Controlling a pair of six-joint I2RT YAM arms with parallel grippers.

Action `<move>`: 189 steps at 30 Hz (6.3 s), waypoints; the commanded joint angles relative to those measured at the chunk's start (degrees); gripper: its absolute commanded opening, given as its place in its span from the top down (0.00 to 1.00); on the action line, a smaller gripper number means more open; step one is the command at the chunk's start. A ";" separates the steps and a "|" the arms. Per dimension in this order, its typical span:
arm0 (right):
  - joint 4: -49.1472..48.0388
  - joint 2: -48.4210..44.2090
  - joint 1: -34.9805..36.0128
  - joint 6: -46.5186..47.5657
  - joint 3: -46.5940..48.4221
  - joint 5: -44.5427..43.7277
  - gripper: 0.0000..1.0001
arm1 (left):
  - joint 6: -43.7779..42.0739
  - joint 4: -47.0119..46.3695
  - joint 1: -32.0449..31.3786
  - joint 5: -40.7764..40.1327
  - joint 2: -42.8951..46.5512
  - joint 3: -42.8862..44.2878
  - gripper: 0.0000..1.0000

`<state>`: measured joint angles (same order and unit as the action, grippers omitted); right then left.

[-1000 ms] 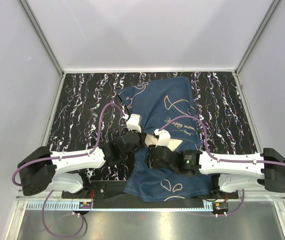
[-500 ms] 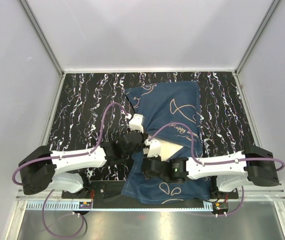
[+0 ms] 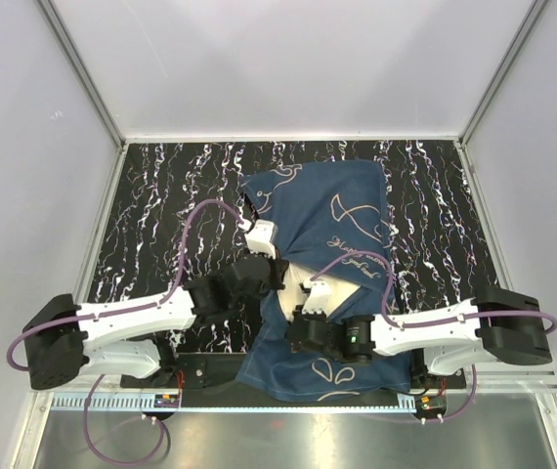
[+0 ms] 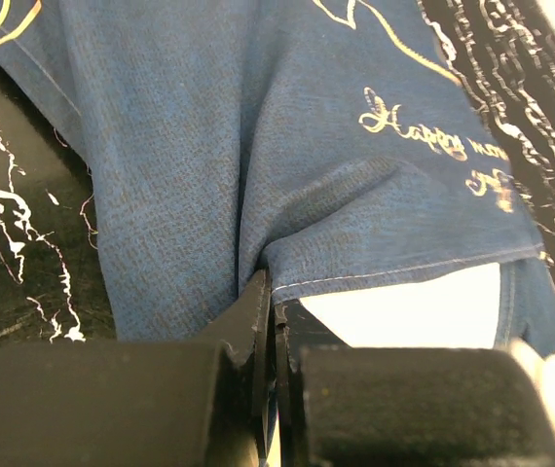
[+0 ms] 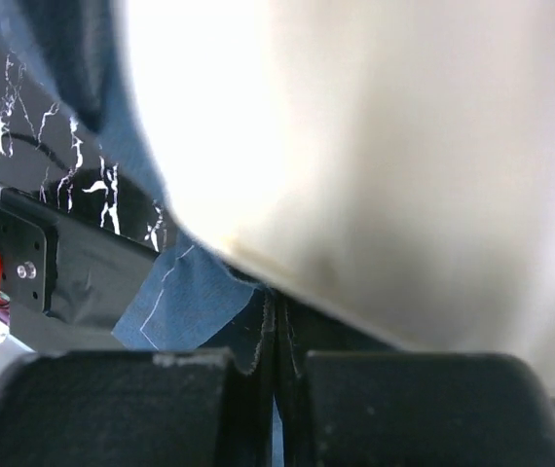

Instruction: Remove the pillowcase from the pillow

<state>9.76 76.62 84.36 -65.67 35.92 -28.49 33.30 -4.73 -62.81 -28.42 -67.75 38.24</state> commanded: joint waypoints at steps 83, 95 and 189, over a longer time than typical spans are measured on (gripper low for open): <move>29.09 -31.35 1.69 -14.84 -9.46 -7.81 1.00 | -29.42 -25.69 -2.31 40.74 -21.64 2.19 0.08; 30.67 -34.17 1.69 -15.28 -9.64 -8.33 1.00 | -32.42 -15.92 -5.57 31.25 -28.40 7.55 0.10; 44.10 -29.61 11.36 -25.64 -3.76 -23.98 1.00 | -19.15 9.20 7.17 23.69 19.48 8.70 1.00</move>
<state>36.32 46.00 95.31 -84.97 30.15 -48.25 15.09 8.49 -57.58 3.05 -55.46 46.61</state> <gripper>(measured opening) 0.010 0.031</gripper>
